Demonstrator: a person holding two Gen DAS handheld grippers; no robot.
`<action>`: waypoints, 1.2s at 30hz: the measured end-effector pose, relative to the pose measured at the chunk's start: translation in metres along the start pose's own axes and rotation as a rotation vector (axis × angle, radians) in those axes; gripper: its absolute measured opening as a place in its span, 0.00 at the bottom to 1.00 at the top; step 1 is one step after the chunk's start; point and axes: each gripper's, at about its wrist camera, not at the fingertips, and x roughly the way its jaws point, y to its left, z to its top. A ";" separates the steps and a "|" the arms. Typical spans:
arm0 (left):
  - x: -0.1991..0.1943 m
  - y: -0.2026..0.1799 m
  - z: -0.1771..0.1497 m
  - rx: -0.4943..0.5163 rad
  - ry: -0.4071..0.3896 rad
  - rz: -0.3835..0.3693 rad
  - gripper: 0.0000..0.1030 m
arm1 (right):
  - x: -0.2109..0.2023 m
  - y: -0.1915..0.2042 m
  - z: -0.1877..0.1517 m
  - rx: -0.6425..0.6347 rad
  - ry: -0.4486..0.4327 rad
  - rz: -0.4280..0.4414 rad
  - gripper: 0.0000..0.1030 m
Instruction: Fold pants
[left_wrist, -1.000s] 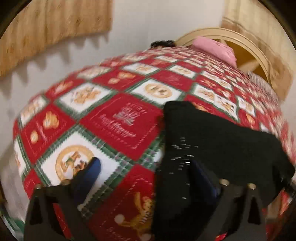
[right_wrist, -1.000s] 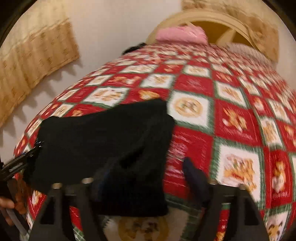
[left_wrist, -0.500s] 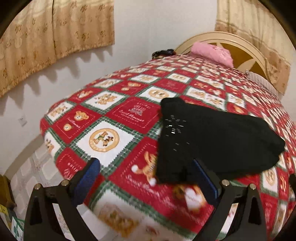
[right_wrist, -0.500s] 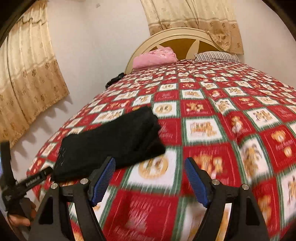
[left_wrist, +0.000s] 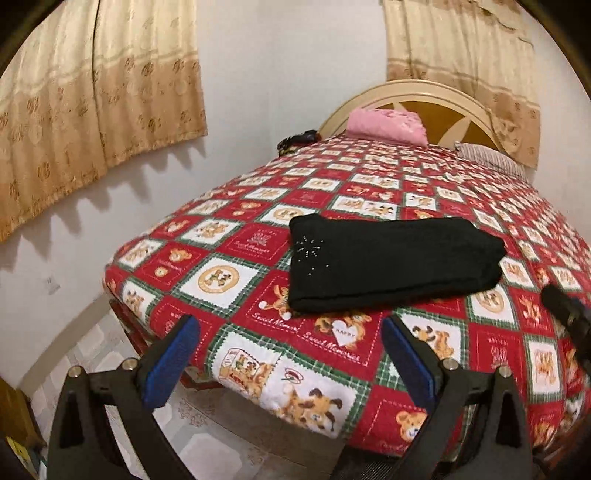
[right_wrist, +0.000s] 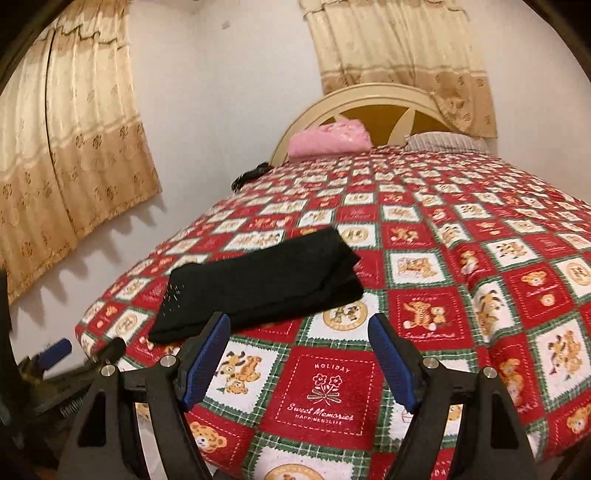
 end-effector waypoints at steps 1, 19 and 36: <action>-0.003 -0.002 0.000 0.008 -0.011 0.004 0.98 | -0.006 0.002 0.001 -0.005 -0.011 -0.008 0.76; -0.052 -0.030 0.007 0.070 -0.146 -0.038 1.00 | -0.060 0.003 0.006 -0.040 -0.134 -0.066 0.82; -0.063 -0.036 0.006 0.082 -0.160 -0.058 1.00 | -0.073 -0.004 0.006 -0.028 -0.168 -0.080 0.83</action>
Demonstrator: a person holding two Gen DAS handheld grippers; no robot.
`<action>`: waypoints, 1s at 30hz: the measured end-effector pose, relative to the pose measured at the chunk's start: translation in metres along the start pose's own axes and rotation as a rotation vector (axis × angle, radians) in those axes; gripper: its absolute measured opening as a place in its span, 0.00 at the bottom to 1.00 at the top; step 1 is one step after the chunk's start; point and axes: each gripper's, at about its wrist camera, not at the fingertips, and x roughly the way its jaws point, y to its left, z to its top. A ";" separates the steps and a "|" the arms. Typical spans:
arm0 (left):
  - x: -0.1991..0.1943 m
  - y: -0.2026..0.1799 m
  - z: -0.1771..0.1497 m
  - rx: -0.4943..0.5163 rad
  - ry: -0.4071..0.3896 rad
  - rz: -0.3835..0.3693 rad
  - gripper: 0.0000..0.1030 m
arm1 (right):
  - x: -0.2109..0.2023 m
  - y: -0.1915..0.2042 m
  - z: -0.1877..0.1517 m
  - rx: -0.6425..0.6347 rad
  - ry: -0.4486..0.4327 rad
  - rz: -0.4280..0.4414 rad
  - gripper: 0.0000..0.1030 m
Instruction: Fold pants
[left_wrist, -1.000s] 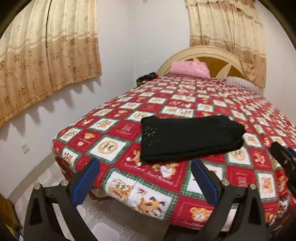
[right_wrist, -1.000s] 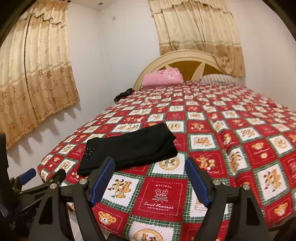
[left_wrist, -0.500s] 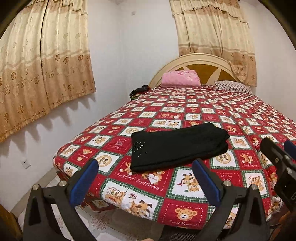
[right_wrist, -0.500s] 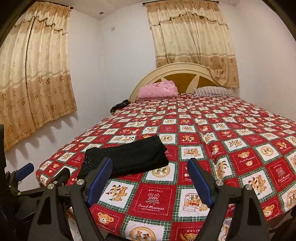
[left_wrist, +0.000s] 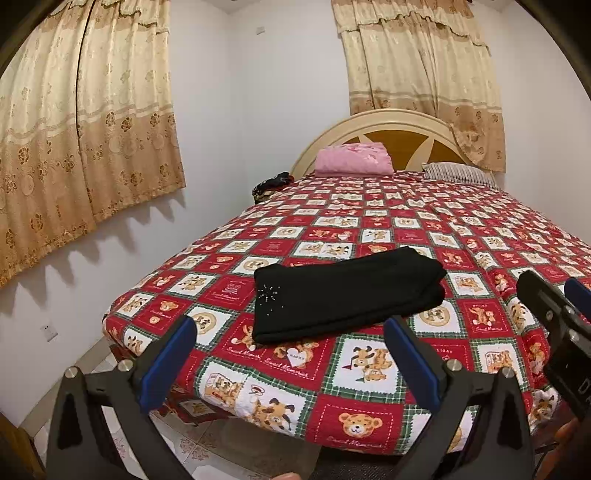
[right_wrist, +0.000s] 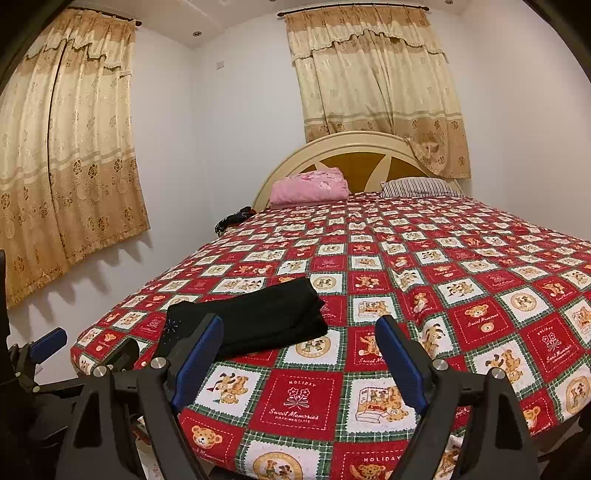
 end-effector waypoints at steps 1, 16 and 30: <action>0.000 0.000 0.000 0.000 0.000 0.001 1.00 | 0.000 0.000 0.000 -0.001 -0.001 0.001 0.83; 0.001 -0.001 -0.002 -0.002 0.009 0.000 1.00 | 0.002 -0.002 -0.001 0.005 0.012 0.001 0.83; 0.001 -0.001 -0.002 -0.005 0.017 0.002 1.00 | 0.003 -0.002 -0.002 0.004 0.023 0.006 0.83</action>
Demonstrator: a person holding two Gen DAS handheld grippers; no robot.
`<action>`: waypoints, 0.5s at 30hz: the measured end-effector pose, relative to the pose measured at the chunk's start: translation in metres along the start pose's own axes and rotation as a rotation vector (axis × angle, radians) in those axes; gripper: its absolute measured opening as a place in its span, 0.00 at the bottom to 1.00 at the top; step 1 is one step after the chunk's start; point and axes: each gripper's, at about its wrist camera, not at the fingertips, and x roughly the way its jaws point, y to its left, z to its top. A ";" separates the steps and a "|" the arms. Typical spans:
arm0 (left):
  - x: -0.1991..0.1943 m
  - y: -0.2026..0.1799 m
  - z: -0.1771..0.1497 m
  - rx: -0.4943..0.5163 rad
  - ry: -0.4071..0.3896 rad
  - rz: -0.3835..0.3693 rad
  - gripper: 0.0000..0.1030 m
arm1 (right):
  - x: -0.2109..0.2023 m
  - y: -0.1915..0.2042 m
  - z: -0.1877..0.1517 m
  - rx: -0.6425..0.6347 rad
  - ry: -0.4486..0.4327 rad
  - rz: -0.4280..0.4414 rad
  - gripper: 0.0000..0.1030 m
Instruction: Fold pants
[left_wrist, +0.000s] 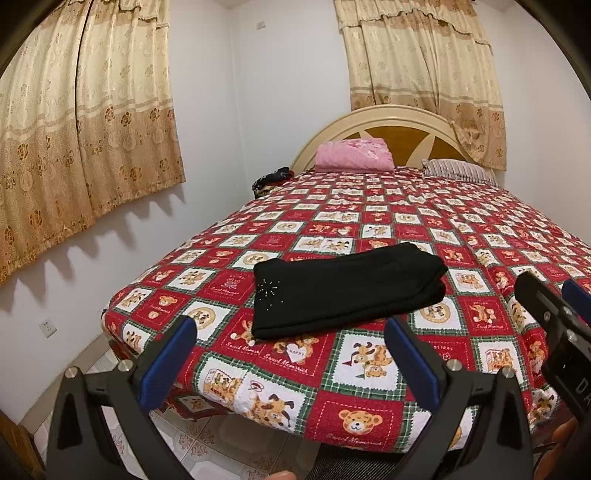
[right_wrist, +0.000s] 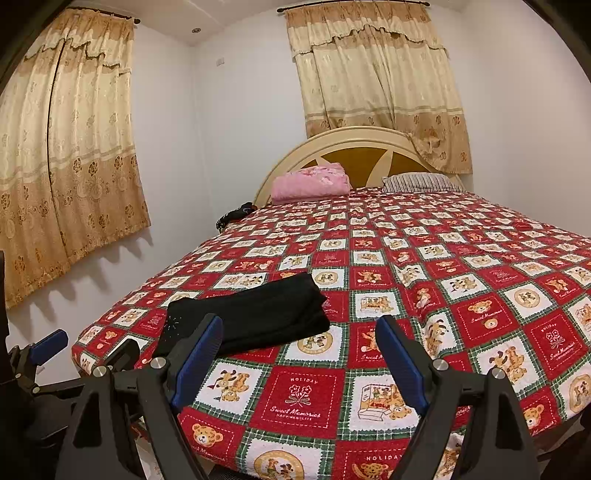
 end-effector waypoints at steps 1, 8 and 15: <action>0.000 0.000 0.000 -0.001 0.001 0.001 1.00 | 0.000 0.000 0.000 0.000 -0.001 0.000 0.83; 0.000 0.001 0.000 -0.001 0.003 0.002 1.00 | 0.000 0.000 0.000 0.000 0.002 0.000 0.83; 0.001 0.002 0.000 -0.002 0.003 0.012 1.00 | 0.003 0.000 -0.001 -0.005 0.013 0.000 0.83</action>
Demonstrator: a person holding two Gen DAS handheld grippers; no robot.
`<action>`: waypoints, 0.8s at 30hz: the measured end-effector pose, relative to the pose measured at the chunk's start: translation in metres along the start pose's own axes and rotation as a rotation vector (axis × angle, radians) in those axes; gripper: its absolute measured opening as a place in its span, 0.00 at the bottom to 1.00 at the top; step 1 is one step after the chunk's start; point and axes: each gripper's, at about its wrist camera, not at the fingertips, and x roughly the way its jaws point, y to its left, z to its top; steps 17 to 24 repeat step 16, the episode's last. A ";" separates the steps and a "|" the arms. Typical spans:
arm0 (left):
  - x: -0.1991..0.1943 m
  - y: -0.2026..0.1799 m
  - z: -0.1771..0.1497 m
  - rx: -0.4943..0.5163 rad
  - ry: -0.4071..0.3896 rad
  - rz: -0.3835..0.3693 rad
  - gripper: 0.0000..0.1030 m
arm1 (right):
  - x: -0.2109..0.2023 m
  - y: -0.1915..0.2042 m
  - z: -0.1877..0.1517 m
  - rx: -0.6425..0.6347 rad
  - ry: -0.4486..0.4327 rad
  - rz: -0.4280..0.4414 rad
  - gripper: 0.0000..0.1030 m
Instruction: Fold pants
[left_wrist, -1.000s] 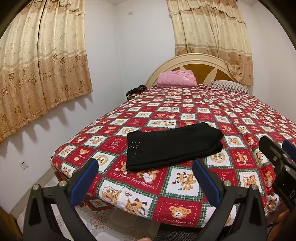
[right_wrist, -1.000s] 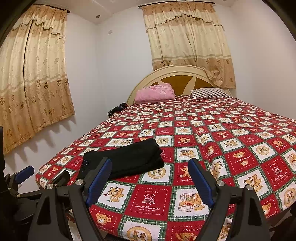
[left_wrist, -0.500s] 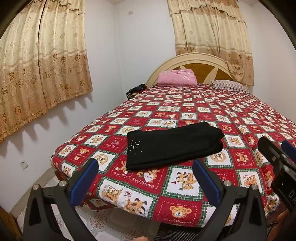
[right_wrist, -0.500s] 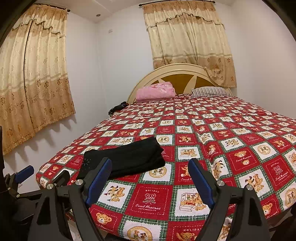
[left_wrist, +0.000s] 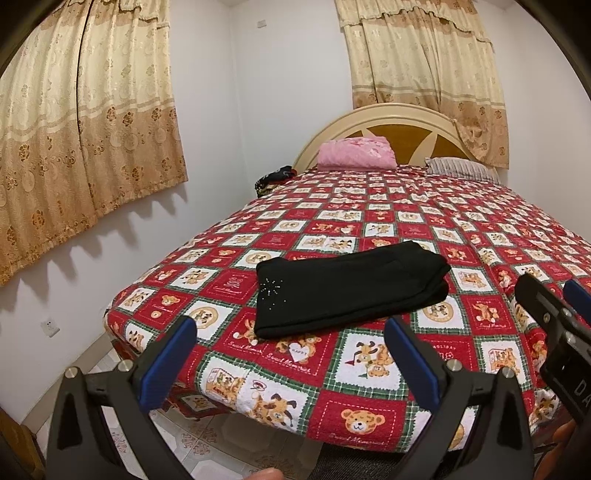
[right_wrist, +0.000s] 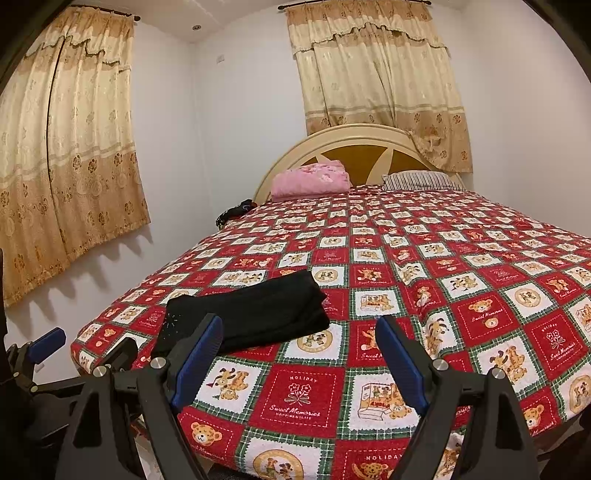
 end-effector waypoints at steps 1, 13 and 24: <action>0.000 0.000 0.000 -0.002 0.000 0.002 1.00 | 0.000 0.000 0.000 -0.001 0.000 -0.001 0.83; -0.002 0.002 0.002 -0.002 -0.012 -0.009 1.00 | -0.001 -0.002 -0.002 -0.006 -0.002 0.001 0.83; 0.000 0.000 0.003 0.005 -0.002 -0.024 1.00 | -0.001 -0.003 -0.001 -0.004 -0.002 0.001 0.83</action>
